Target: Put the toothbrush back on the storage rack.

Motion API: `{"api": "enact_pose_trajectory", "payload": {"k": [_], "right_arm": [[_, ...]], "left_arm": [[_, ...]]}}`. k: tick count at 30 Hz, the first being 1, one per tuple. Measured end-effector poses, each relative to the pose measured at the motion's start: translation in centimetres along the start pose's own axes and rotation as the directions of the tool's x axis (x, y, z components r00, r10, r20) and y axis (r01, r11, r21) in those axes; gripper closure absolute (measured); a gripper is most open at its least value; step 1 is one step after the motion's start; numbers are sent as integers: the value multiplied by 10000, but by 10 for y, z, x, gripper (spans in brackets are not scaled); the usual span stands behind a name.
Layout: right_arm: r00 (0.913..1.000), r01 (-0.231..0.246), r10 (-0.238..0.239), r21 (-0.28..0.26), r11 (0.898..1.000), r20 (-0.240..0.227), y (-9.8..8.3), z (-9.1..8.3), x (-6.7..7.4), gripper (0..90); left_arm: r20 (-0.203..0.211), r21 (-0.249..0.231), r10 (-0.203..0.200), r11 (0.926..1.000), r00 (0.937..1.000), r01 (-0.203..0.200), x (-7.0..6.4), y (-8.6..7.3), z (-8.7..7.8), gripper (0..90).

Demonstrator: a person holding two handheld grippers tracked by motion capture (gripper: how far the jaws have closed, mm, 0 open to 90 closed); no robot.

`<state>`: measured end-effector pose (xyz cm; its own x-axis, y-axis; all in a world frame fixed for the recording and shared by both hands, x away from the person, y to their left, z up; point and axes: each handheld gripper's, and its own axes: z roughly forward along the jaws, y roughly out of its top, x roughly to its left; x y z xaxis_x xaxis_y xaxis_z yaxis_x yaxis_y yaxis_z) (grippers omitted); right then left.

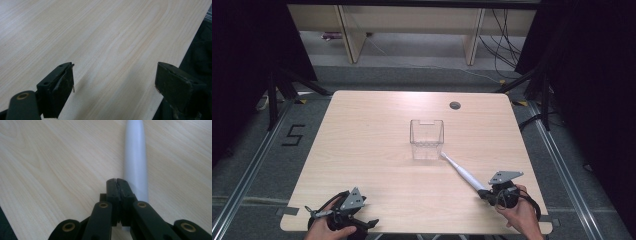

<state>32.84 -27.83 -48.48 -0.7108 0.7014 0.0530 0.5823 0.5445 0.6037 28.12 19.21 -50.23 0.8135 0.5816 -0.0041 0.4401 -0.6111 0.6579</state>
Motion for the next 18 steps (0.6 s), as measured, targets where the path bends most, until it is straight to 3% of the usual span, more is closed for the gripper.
{"api": "enact_pose_trajectory", "payload": {"k": [3,4,5,9,10,11,14,16,18], "right_arm": [[9999,47,-50,-232,9997,-96,-2,2,-3,892],[9999,-152,153,-139,9998,39,-2,-1,-3,892],[10000,34,-34,-76,10000,17,-2,-1,-5,892],[9999,-96,96,-51,9999,125,-3,-3,-8,892],[10000,-53,52,-232,9997,-26,-4,-2,-9,892],[10000,-59,59,-23,10000,12,-4,-4,-10,892],[10000,-20,21,-53,10000,35,-5,-4,-12,892],[9990,-414,414,5,9991,153,-7,-5,-12,892],[9998,-150,150,54,9999,143,-7,-5,-15,892]], "left_arm": [[17,-43,-64,10000,10000,64,-1,0,1,148],[38,-51,-46,10000,10000,46,-1,0,1,148],[18,-14,-3,10000,10000,3,0,0,1,148],[36,-45,-59,10000,10000,60,0,0,1,148],[16,-16,-12,10000,10000,12,0,0,1,148],[16,-10,-10,10000,10000,10,0,0,1,148],[38,-30,-45,10000,10000,45,0,0,1,148],[15,-2,18,10000,10000,-18,0,0,1,148],[14,-3,13,10000,10000,-13,0,0,1,148]]}}
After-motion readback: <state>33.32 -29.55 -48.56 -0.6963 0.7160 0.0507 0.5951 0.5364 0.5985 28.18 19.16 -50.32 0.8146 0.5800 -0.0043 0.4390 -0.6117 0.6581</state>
